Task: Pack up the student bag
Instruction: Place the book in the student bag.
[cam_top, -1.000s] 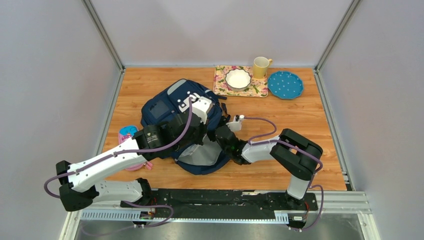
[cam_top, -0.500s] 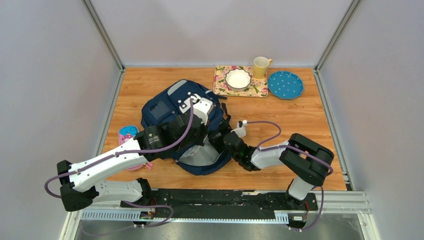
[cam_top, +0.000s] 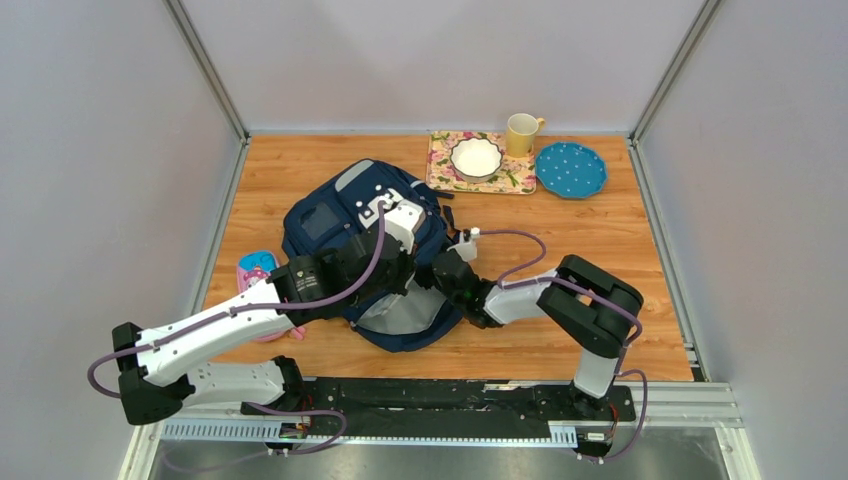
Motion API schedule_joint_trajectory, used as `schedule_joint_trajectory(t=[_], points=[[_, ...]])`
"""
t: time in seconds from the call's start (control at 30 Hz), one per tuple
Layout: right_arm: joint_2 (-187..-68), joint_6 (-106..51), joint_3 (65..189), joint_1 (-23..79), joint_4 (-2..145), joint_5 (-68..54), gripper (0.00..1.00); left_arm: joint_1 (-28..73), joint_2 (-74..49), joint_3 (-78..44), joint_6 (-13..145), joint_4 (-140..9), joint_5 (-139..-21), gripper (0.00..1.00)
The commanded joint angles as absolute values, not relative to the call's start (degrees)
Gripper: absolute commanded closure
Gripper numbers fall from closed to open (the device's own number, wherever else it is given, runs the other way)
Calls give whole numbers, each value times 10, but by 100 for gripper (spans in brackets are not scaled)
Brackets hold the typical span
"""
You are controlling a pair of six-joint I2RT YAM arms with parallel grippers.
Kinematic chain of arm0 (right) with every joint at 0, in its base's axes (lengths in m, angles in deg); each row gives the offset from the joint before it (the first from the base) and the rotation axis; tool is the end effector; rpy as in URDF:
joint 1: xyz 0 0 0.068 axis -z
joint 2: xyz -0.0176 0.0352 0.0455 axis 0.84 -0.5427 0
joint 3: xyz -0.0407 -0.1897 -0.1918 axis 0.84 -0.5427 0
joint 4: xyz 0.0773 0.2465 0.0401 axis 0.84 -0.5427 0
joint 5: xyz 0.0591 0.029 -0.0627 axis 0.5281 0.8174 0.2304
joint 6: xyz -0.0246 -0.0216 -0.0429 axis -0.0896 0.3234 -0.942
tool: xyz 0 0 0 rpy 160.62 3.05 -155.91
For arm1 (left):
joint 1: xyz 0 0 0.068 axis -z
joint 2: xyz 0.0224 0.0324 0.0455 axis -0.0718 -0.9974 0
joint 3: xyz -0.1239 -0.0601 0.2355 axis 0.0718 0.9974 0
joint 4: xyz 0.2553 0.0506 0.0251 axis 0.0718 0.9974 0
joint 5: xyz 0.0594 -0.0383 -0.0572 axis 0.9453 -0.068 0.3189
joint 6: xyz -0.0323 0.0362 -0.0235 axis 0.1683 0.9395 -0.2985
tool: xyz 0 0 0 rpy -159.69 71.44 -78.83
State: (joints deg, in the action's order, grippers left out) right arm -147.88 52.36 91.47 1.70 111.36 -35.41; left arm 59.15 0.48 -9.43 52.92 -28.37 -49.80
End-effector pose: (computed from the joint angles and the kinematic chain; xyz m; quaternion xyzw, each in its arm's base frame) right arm 0.2047 0.2749 0.1474 0.3166 0.7568 0.4730 0.3214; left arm 0.1159 -0.2007 0.3575 0.2036 0.8439 -0.2029 0.4530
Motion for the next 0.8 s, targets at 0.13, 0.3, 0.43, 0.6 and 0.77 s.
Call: schedule_joint_trajectory(t=[0.13, 0.3, 0.43, 0.6, 0.77], points=[[-1540, 523, 1014, 40, 1125, -362, 86, 593, 44, -89, 508, -337, -484, 100], [-1484, 477, 923, 41, 1187, -331, 56, 593, 49, -77, 503, -341, -479, 100], [-1384, 444, 834, 42, 1152, -323, 51, 593, 42, -75, 507, -342, -481, 100], [-1201, 373, 798, 41, 946, -324, 49, 593, 42, -55, 504, -353, -480, 100], [-1083, 339, 828, 42, 613, -393, 51, 593, 41, -41, 495, -360, -482, 100]])
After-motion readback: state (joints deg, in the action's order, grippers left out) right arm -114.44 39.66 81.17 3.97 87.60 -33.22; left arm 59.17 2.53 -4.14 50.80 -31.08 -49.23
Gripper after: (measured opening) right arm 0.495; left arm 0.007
